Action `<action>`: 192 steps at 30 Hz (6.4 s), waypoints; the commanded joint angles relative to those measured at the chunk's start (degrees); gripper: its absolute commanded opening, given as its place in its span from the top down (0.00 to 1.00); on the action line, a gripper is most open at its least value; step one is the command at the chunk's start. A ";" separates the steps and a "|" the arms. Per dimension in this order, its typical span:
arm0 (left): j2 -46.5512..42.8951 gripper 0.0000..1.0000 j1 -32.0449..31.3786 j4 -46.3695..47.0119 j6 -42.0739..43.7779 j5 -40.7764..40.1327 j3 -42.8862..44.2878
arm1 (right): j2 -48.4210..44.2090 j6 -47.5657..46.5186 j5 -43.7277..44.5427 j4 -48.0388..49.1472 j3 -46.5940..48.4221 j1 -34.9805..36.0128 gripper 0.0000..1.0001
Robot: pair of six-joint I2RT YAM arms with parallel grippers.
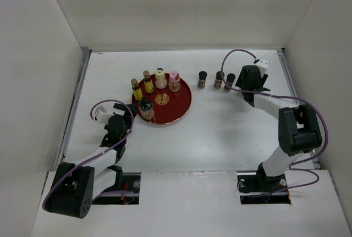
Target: Organize the condiment bottles
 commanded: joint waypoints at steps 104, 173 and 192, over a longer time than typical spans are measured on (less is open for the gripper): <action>2.39 0.00 -1.28 4.54 0.70 0.33 0.75 | 16.79 -5.64 -5.67 3.41 23.46 20.49 0.29; -0.32 0.00 -1.80 4.46 0.70 1.47 0.57 | -3.66 -0.89 -3.12 19.04 4.15 45.47 0.11; 0.99 0.00 -1.89 3.75 1.05 0.59 0.92 | -1.40 -3.35 6.18 6.75 5.97 12.33 0.33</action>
